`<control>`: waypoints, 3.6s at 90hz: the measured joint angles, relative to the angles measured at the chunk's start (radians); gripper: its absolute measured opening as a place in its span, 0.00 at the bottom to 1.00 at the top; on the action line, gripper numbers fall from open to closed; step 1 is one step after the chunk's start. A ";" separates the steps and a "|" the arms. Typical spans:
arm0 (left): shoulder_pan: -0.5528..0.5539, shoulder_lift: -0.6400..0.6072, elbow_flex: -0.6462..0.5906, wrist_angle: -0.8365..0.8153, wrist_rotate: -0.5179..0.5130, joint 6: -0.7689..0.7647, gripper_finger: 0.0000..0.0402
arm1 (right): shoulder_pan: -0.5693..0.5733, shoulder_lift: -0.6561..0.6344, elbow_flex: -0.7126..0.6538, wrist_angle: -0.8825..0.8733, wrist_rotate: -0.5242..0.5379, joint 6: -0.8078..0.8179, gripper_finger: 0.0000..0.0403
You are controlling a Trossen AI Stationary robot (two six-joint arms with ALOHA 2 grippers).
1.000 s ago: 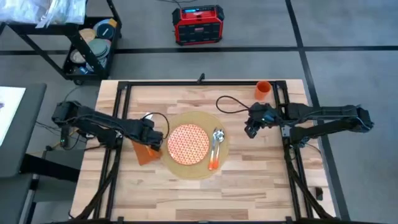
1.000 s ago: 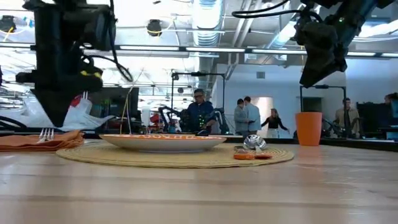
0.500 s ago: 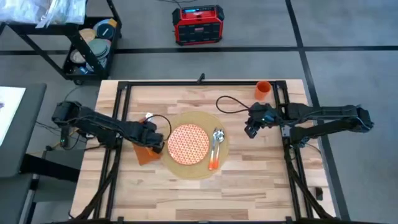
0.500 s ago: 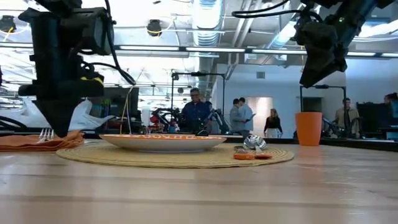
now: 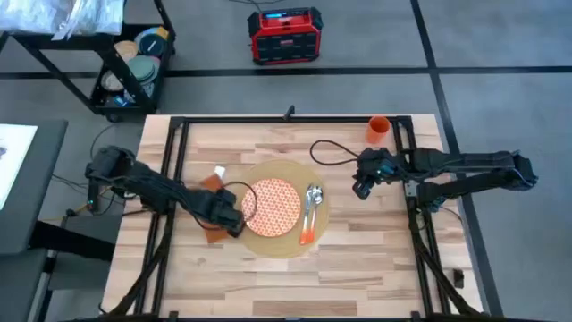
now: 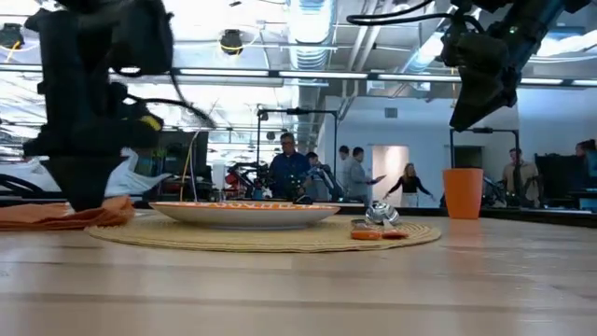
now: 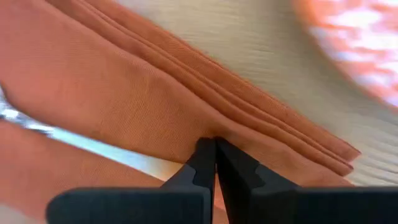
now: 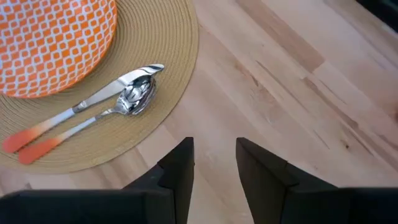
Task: Set table place
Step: Adjust the table napkin
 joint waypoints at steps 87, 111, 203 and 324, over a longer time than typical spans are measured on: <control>-0.136 0.012 0.065 -0.169 0.067 0.023 0.00 | -0.002 0.000 0.000 0.005 0.000 -0.064 0.27; -0.111 0.012 0.065 -0.148 0.062 0.069 0.00 | -0.002 0.000 0.000 0.005 0.000 -0.064 0.27; -0.194 -0.048 0.236 -0.725 -0.099 -0.471 0.00 | -0.002 0.000 0.000 -0.006 0.000 -0.088 0.27; 0.207 -0.303 -0.043 -0.233 -0.244 -0.174 0.00 | -0.002 0.000 0.000 -0.002 0.032 -0.065 0.27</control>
